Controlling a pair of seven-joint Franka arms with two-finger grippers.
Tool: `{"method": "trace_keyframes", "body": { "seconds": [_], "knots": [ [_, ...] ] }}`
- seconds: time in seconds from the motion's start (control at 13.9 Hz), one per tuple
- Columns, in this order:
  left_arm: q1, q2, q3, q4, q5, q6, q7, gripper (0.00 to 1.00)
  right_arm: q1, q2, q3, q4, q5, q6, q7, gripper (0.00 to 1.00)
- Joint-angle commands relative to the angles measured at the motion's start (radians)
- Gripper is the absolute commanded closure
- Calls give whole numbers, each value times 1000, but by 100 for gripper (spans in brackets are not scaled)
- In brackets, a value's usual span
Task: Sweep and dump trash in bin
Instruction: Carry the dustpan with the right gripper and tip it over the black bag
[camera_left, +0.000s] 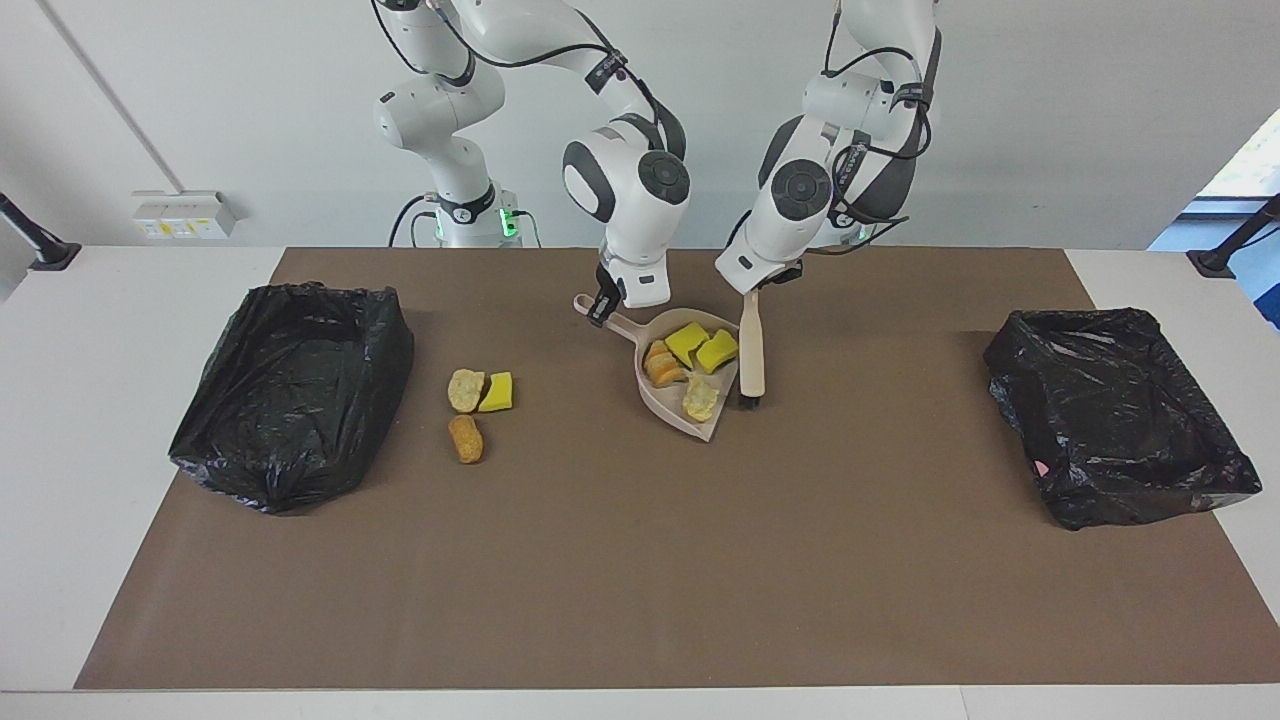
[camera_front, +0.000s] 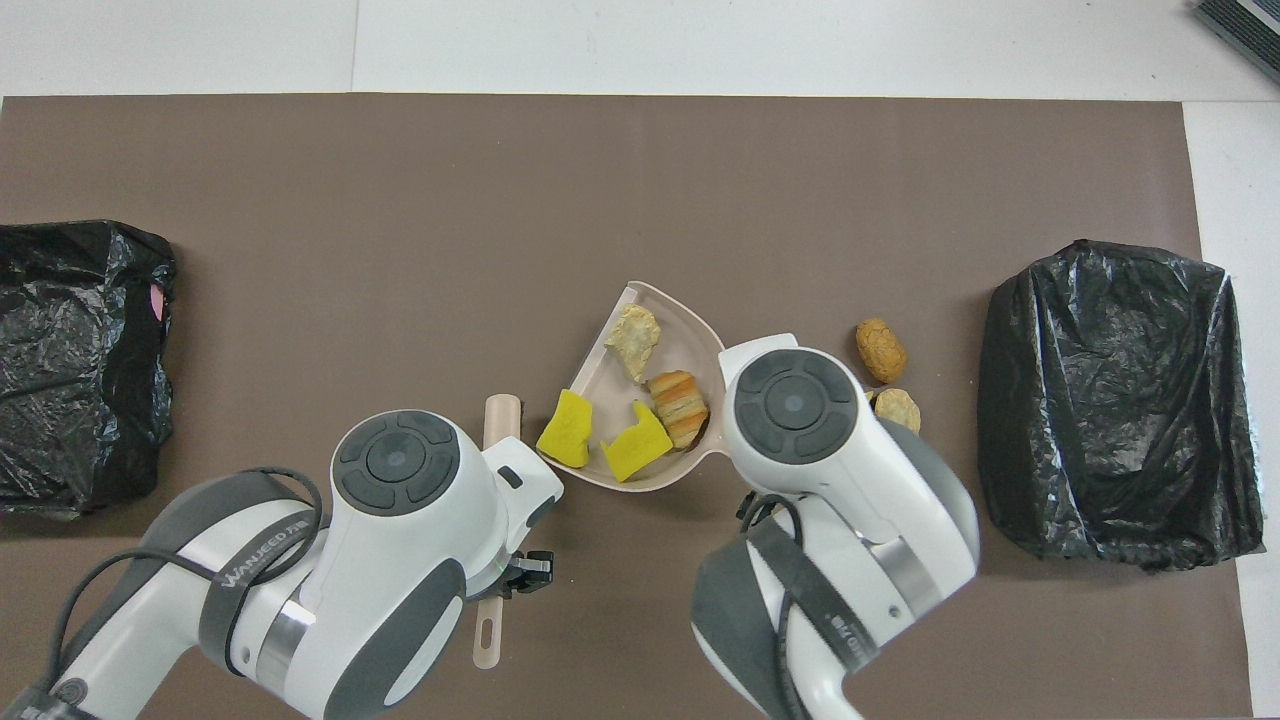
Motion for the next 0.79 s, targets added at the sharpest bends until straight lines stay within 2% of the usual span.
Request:
{"method": "trace_keyframes", "body": {
  "seconds": [0.0,0.29,0.5,0.72],
  "knots": [
    [-29,-37,8,-34,46,25,-86,100,-95,-44,2,34,-5,-51,-123,100],
    [-78,-54,-4,-48,47,53,-178,100,-263,-64,1,121,-5,-128,-314,100],
    [-189,-117,-6,-163,44,178,-282,100,-430,-63,1,175,-6,-157,-498,100],
    [-300,-135,-6,-233,36,246,-376,100,-601,-60,-1,177,-8,-139,-679,100]
  ]
}}
